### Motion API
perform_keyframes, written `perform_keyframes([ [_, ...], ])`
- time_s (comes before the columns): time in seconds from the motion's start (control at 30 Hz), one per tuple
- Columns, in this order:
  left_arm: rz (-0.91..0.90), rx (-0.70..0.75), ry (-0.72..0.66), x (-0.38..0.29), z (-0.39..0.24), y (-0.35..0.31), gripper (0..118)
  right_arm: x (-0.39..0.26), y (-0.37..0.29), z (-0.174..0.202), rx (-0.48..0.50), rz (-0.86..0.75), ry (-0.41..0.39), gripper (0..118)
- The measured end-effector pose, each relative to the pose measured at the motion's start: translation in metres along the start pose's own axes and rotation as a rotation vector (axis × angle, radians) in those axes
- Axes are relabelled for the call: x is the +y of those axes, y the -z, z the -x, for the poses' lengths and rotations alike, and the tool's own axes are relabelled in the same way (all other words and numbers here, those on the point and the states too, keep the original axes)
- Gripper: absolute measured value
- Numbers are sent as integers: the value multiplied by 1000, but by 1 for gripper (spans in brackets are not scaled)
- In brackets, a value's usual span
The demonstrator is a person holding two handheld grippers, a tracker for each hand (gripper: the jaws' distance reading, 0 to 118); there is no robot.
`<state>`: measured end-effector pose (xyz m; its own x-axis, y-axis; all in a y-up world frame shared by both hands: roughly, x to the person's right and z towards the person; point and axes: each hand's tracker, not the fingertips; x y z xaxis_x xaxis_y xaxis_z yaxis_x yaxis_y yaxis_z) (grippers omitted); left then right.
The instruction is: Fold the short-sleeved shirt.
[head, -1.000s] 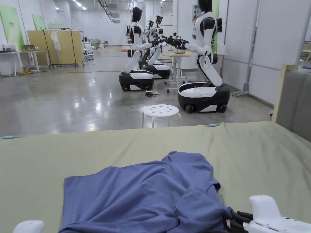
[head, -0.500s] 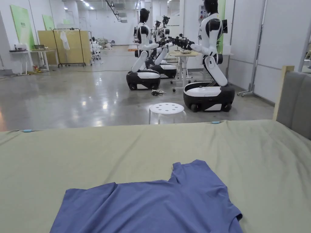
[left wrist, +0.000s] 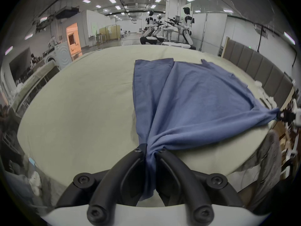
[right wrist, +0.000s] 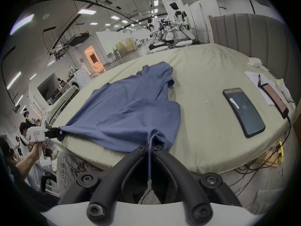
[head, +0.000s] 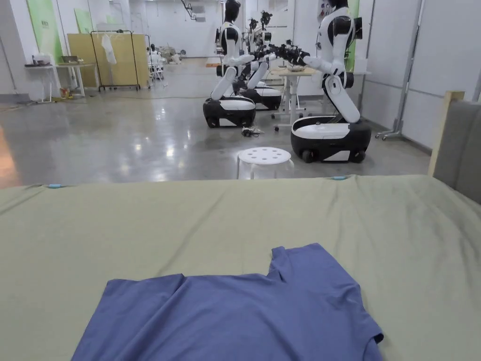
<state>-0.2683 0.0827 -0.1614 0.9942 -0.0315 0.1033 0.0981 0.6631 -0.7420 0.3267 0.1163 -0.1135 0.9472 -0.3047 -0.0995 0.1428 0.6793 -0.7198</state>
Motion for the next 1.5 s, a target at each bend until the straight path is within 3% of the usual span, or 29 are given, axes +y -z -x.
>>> perform_keyframes([
  [0.1, 29, -21, -14, -3, -4, 18, 9, 5, 21, 0, -39, 36, -42, 7],
  [0.17, -11, -15, -48, -6, -2, 15, 9, 7, 28, -3, -70, 67, -58, 19],
  [0.23, -22, -40, -86, -9, 3, 11, 17, 4, 30, -4, -94, 44, -47, 60],
  [0.27, -41, -41, -113, -11, 4, 6, 36, 5, 28, -2, -134, 32, -53, 76],
  [0.3, -52, -24, -122, -11, 4, 1, 87, 5, 23, 1, -160, -11, -66, 83],
  [0.33, -51, -10, -120, -11, 1, -3, 118, 8, 17, 5, -170, -62, -90, 83],
  [0.4, -208, -13, -105, -8, 0, -23, 116, 14, 1, 14, -184, -189, -147, 83],
  [0.5, -262, 11, -118, 17, -4, -48, 115, 36, -23, 40, -223, -351, -221, 84],
  [0.57, -371, -34, -145, 30, -4, -70, 88, 49, -35, 54, -227, -424, -271, 83],
  [0.6, -423, -44, -144, 33, -12, -77, 57, 53, -41, 60, -204, -471, -280, 78],
  [0.63, -447, -1, -137, 38, -14, -86, 26, 56, -47, 65, -192, -507, -284, 65],
  [0.67, -484, -3, -121, 44, -16, -93, 3, 59, -52, 71, -183, -529, -284, 41],
  [0.7, -496, -37, -139, 47, -16, -99, 2, 62, -55, 77, -188, -541, -272, 3],
  [0.77, -523, -92, -159, 47, -14, -107, 0, 64, -61, 85, -183, -563, -261, 2],
  [0.83, -504, -113, -170, 49, -10, -115, 0, 63, -68, 88, -116, -561, -251, 2],
  [0.93, -457, -112, -118, 37, -10, -111, 0, 62, -71, 91, -130, -558, -253, 2],
  [0.97, -439, -58, -38, 35, -6, -109, 0, 59, -70, 92, -134, -555, -251, 2],
  [1.1, -289, -112, -85, 6, 7, -84, 3, 54, -66, 90, -110, -503, -247, 2],
  [1.17, -231, -61, -7, -9, 9, -70, 26, 53, -63, 87, -99, -479, -236, 3],
  [1.23, -134, -37, 70, -20, 10, -53, 106, 50, -61, 87, -87, -467, -225, 3],
  [1.27, -90, -42, 92, -26, 11, -44, 118, 51, -59, 86, -77, -451, -221, 3],
  [1.3, -134, -48, 118, -30, 9, -40, 116, 50, -58, 87, -79, -447, -214, 3],
  [1.4, 5, -50, 113, -43, 9, -15, 118, 50, -56, 88, -64, -430, -202, 3],
  [1.5, 12, -8, 66, -44, 11, 2, 112, 51, -54, 92, -67, -413, -212, 3],
])
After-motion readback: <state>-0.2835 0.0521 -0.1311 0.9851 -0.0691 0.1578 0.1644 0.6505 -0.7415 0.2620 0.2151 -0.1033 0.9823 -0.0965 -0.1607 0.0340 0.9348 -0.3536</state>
